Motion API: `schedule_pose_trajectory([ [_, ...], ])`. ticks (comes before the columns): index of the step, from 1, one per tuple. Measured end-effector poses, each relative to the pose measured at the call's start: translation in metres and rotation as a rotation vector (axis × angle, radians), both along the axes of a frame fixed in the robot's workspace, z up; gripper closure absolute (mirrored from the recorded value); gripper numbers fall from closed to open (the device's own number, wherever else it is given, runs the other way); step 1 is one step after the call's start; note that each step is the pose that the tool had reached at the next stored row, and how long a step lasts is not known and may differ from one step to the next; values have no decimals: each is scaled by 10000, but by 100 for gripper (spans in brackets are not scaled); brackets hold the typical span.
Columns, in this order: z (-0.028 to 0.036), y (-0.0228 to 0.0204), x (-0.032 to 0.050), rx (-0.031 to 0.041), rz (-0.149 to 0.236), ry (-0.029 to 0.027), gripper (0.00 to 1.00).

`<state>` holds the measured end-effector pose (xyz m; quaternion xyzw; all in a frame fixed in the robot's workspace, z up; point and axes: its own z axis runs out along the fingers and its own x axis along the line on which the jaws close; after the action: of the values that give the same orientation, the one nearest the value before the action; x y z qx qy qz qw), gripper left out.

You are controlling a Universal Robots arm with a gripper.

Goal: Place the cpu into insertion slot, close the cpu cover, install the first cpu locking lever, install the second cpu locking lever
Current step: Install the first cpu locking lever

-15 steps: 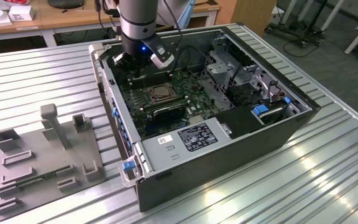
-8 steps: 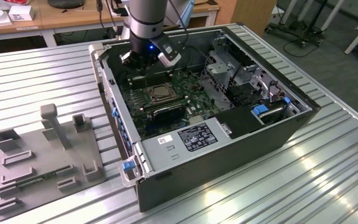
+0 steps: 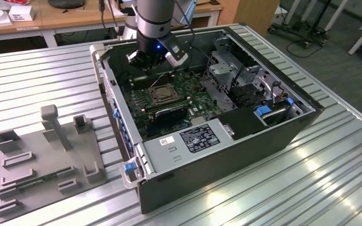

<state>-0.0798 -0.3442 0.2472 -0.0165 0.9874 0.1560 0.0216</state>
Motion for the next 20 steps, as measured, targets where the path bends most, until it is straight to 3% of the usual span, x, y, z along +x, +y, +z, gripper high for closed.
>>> schedule_pose_trajectory([
  [20, -45, 0, 40, 1, 1, 0, 89],
])
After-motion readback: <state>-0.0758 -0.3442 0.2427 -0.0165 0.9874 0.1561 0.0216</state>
